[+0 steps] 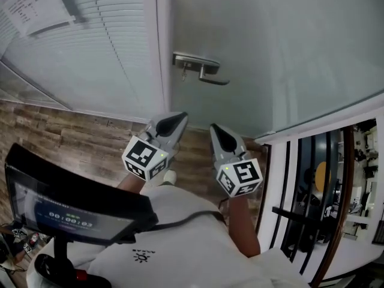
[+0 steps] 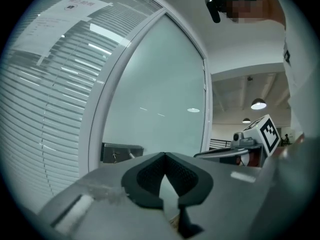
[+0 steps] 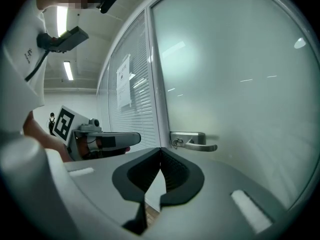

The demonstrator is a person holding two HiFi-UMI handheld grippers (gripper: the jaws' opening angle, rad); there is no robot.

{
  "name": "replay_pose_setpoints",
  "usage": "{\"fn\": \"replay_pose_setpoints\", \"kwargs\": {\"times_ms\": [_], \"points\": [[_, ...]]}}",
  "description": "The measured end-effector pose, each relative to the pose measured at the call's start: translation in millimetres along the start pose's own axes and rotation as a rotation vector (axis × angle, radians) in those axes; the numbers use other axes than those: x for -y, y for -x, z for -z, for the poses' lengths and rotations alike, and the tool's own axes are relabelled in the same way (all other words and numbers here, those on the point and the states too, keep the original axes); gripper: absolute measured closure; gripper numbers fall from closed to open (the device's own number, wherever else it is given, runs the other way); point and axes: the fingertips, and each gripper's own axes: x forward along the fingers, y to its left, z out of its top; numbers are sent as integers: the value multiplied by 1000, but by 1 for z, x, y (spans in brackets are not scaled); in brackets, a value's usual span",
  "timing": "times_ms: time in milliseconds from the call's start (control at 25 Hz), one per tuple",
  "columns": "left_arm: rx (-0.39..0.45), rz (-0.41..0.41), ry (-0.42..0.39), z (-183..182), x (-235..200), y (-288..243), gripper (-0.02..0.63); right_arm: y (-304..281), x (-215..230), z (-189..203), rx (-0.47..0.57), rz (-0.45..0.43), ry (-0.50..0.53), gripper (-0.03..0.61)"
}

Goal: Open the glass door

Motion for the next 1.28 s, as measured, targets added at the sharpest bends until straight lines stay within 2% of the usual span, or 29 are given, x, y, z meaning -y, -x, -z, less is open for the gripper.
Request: {"fn": "replay_pose_setpoints", "kwargs": {"times_ms": [80,440,600,840,960,1160,1280], "points": [[-2,6,6,-2,-26,-3,611,-27,-1,-5,-3,1,3,569],[5,-2,22,1,-38,-10,611,-32,7,-3,-7,5,1,569],[-1,-18,26,5,-47,-14,609,-44,27,1,-12,22,27,569],[-12,-63,10,5,-59,-18,609,-66,71,0,-83,60,227,561],[-10,-85,21,2,-63,-22,609,-79,91,-2,-132,55,321,523],[-20,-117,33,7,-62,-29,609,-96,113,-10,-162,32,398,468],[-22,-136,39,10,-60,-31,611,-103,126,-7,-200,44,469,392]]}}
